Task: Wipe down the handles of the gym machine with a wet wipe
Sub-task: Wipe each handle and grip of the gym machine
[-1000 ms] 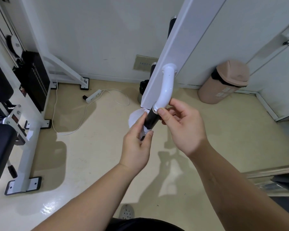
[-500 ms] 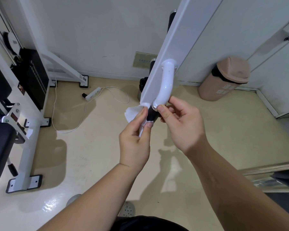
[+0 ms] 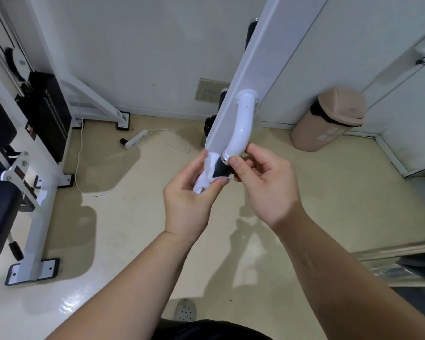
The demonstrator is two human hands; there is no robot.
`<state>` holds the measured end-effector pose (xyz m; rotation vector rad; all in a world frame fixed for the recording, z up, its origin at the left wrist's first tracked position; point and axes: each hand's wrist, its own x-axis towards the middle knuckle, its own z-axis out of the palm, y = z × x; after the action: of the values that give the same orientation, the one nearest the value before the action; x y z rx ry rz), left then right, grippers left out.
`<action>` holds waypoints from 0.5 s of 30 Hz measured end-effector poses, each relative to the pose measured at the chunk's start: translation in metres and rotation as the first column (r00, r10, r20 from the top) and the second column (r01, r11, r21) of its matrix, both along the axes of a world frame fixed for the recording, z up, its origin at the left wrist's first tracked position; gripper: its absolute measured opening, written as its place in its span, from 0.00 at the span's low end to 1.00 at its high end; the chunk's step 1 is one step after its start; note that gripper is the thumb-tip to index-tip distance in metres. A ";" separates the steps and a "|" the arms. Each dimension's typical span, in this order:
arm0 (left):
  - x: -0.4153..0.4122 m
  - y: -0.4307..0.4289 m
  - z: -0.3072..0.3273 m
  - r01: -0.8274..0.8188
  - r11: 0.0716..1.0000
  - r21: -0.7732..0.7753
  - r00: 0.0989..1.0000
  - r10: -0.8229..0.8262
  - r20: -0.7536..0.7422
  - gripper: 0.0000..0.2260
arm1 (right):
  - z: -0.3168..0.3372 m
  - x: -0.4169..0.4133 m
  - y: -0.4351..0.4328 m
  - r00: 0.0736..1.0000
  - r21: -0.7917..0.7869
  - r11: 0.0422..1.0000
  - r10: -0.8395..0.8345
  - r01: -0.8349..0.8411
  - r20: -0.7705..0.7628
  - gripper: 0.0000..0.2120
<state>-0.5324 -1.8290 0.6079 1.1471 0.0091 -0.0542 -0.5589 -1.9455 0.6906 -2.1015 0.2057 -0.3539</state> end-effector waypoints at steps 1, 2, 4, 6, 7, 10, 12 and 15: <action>-0.002 0.000 -0.010 0.000 0.998 0.065 1.000 0.000 -0.008 0.23 | -0.001 0.000 0.001 1.000 -0.004 1.000 -0.005 0.005 0.006 0.05; -0.005 0.001 -0.019 0.004 0.995 0.101 0.999 0.000 -0.040 0.21 | -0.002 0.001 0.001 1.000 -0.005 1.000 -0.010 0.010 0.012 0.06; -0.009 0.000 -0.029 0.001 0.993 0.115 0.994 0.011 -0.106 0.18 | -0.004 0.000 0.001 1.000 0.000 1.000 -0.021 0.021 0.018 0.06; -0.008 -0.002 -0.028 -0.015 0.991 0.134 0.997 0.026 -0.078 0.14 | -0.003 -0.001 -0.001 1.000 0.010 1.000 -0.024 0.024 0.015 0.06; -0.006 -0.004 -0.023 -0.024 0.991 0.134 0.999 0.030 -0.044 0.14 | -0.002 -0.002 -0.001 1.000 0.015 1.000 -0.019 0.018 0.012 0.06; 0.004 -0.010 0.005 -0.027 0.996 0.089 0.996 0.019 0.085 0.19 | 0.001 -0.003 0.000 1.000 0.051 0.999 0.006 -0.006 0.010 0.08; 0.006 -0.012 0.011 0.013 0.998 0.063 0.995 -0.019 0.102 0.20 | 0.002 -0.003 0.001 1.000 0.065 0.998 0.019 -0.019 0.009 0.09; 0.004 -0.010 -0.016 0.058 0.985 0.165 0.997 -0.064 0.034 0.21 | 0.002 -0.003 0.000 1.000 0.026 1.000 0.011 -0.011 0.006 0.07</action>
<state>-0.5288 -1.8388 0.5921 1.3127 -0.0577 -0.0866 -0.5616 -1.9459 0.6922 -2.0753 0.1940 -0.3495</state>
